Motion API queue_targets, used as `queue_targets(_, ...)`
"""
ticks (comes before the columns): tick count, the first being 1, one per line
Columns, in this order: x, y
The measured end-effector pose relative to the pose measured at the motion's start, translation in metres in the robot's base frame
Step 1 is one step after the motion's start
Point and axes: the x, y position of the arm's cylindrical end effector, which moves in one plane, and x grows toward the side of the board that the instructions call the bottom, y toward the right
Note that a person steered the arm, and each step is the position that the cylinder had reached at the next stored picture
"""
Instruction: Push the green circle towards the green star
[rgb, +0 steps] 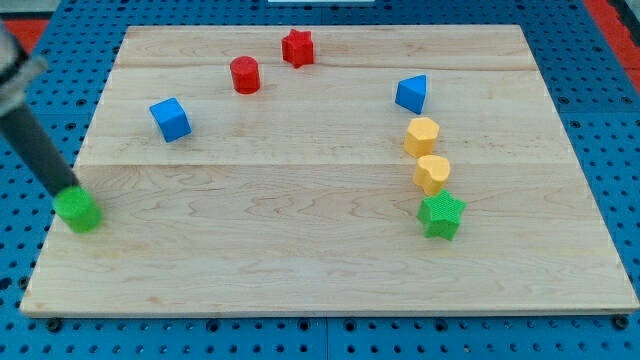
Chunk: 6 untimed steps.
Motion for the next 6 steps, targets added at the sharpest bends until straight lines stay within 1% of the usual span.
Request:
queue_targets(1, 0.050, 0.006)
queue_targets(2, 0.076, 0.003)
queue_targets(3, 0.075, 0.110)
queue_targets(4, 0.077, 0.071)
queue_targets(5, 0.046, 0.106)
queue_targets(6, 0.045, 0.211)
